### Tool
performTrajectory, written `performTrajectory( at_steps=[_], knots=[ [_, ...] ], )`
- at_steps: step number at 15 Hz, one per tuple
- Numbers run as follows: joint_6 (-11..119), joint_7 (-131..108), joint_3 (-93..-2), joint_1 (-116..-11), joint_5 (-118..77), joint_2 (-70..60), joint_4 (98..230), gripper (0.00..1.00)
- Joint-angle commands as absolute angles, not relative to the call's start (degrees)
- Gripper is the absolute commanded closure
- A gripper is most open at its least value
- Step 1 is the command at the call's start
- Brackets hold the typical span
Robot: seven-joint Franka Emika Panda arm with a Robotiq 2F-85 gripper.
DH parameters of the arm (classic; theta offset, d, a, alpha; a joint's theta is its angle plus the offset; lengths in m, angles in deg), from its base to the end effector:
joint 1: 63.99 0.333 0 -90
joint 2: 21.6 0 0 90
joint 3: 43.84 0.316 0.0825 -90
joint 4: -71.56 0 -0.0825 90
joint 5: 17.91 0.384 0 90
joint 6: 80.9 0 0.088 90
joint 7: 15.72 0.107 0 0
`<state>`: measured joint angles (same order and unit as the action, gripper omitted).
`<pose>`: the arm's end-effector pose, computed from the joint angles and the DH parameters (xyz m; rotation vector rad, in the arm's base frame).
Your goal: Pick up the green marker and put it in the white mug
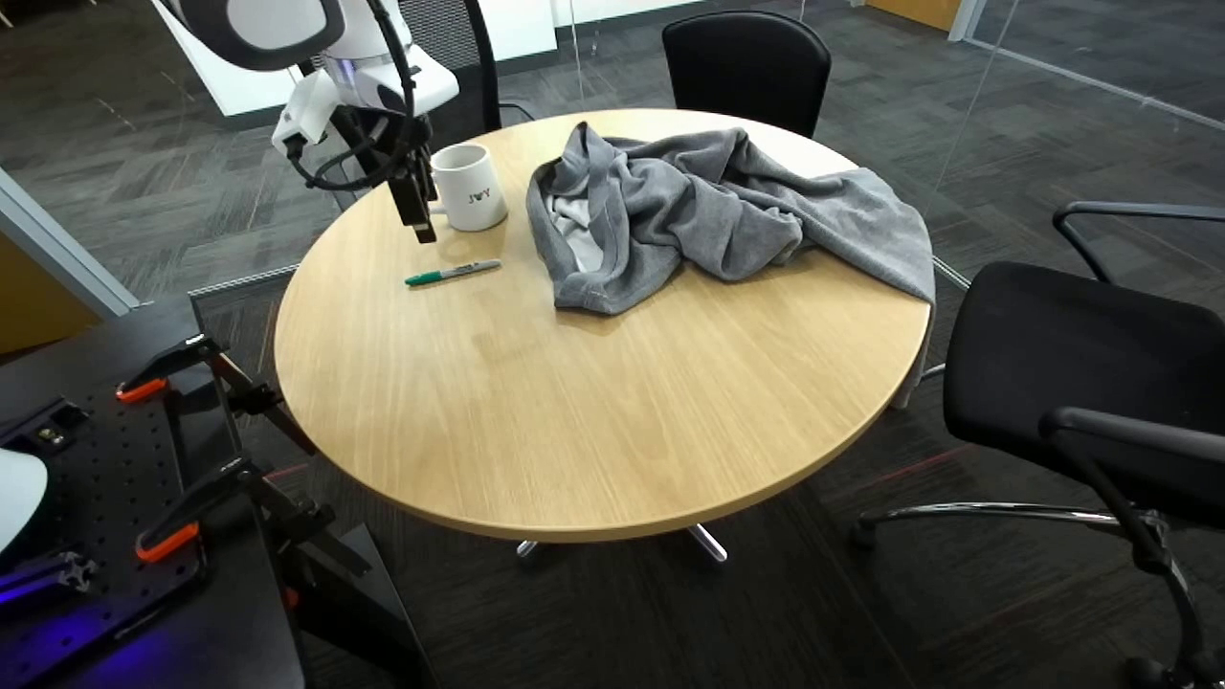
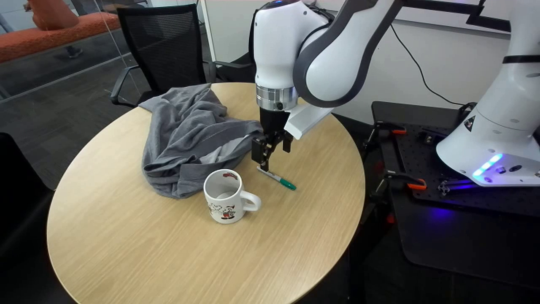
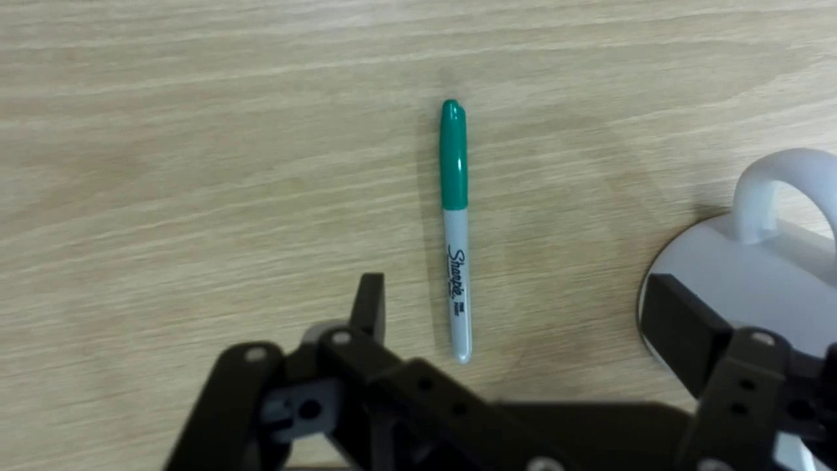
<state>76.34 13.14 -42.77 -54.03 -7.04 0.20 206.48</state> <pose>0.5017 0.0906 0.1691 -2.9719 0.7387 0.0300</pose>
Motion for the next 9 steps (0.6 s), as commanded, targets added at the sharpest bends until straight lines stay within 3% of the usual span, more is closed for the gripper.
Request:
performTrajectory(
  at_steps=[1, 9],
  knots=[
    [73.4, 16.6, -45.0, -51.7, -8.9, 3.3, 202.6, 0.0],
    [72.5, 13.6, -44.3, -52.7, -7.4, 9.8, 199.1, 0.0]
  ],
)
